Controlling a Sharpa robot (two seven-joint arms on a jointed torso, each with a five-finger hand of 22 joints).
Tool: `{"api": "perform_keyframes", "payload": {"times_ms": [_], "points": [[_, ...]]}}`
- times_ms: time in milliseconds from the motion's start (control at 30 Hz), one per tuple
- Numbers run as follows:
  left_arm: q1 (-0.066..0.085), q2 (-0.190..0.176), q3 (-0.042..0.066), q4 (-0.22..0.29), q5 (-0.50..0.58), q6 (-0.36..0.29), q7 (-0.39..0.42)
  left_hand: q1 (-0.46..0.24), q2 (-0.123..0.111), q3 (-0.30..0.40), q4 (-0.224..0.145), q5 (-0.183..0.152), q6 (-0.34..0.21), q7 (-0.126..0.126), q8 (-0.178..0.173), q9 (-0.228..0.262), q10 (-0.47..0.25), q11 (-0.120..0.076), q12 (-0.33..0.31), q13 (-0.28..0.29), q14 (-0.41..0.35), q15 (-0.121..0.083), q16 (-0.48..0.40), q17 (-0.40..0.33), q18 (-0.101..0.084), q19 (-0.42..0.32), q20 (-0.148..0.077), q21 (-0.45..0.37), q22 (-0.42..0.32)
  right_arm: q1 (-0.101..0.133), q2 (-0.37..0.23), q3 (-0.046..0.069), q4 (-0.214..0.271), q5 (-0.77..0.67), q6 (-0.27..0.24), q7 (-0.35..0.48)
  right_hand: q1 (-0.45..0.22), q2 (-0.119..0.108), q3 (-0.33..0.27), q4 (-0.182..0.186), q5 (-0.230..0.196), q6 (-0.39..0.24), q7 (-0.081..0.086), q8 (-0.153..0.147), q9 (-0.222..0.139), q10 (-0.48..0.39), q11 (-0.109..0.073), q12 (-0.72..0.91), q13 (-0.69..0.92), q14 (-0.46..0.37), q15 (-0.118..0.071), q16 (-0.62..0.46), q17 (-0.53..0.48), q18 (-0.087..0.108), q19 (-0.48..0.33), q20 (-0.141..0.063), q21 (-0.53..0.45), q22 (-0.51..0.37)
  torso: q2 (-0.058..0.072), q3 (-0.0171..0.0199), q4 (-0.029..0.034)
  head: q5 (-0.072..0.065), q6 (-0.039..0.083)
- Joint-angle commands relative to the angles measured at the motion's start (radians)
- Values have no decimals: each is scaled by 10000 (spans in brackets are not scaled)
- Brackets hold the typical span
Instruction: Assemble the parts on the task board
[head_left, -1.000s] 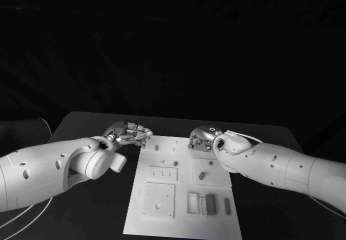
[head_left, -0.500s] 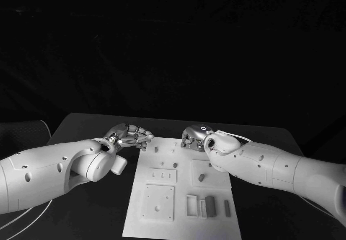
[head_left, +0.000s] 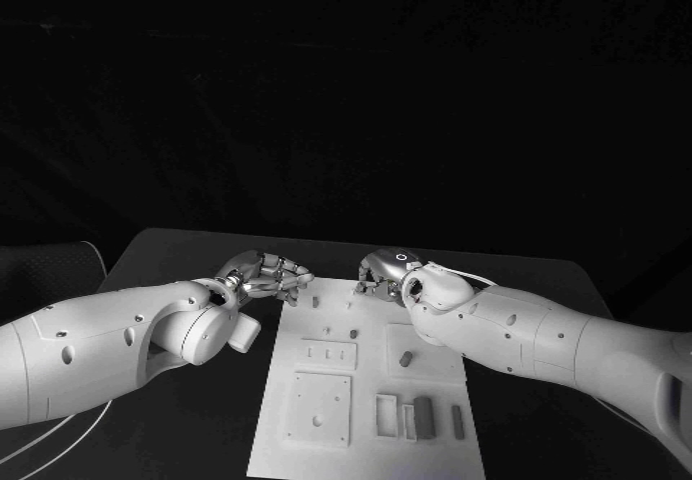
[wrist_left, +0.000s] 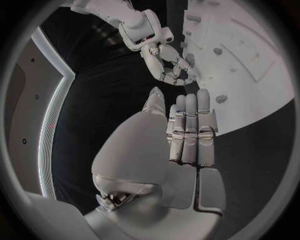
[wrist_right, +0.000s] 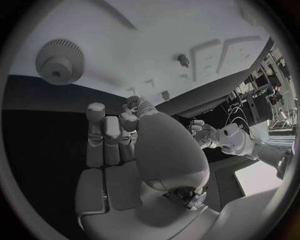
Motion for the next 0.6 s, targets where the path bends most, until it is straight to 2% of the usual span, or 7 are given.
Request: {"api": "perform_keyframes", "payload": {"times_ms": [33, 133, 333, 600], "points": [[11, -19, 8, 71, 28, -111, 4, 64, 68, 53, -16, 1, 51, 12, -48, 10, -47, 12, 70, 13, -28, -26, 51, 15, 176, -4, -71, 31, 10, 1, 49, 4, -95, -195, -191, -70, -26, -50, 54, -2, -12, 88, 8, -8, 14, 21, -35, 166, 32, 403, -435, 31, -3, 838, 12, -43, 65, 188, 2, -11, 23, 28, 30], [12, 11, 9, 54, 29, -128, 32, 67, 66, 55, -19, 1, 48, 12, -52, 11, -49, 11, 71, 16, -24, -27, 52, 15, 177, -2, -72, 31, 12, -1, 137, 4, -210, -195, -204, -53, -29, -53, 64, -5, -14, 90, 7, -10, 15, 22, -36, 165, 31, 404, -436, 31, -5, 838, 13, -44, 65, 187, 25, -8, 6, 55, 47], [13, -2, 34, 107, 51, -114, 101, 71, 57, 55, -20, 1, 37, 15, -61, 12, -59, 13, 71, 21, -21, -30, 53, 16, 178, 0, -74, 30, 16, -2, 231, 4, -316, -247, -245, 13, -31, -62, 93, -11, 0, 91, 7, -17, 17, 24, -36, 161, 27, 400, -436, 27, -18, 838, 11, -46, 65, 185, 56, -14, 18, 102, 78], [16, 10, 51, 109, 72, -112, 108, 68, 52, 55, -18, 1, 30, 20, -70, 14, -70, 17, 71, 25, -22, -29, 50, 16, 177, -2, -73, 27, 19, -3, 279, 4, -255, -251, -237, 24, -38, -81, 124, -16, 20, 93, 6, -26, 21, 27, -37, 158, 23, 407, -437, 29, -15, 838, 10, -48, 66, 184, 37, -21, -15, 177, 11]]}}
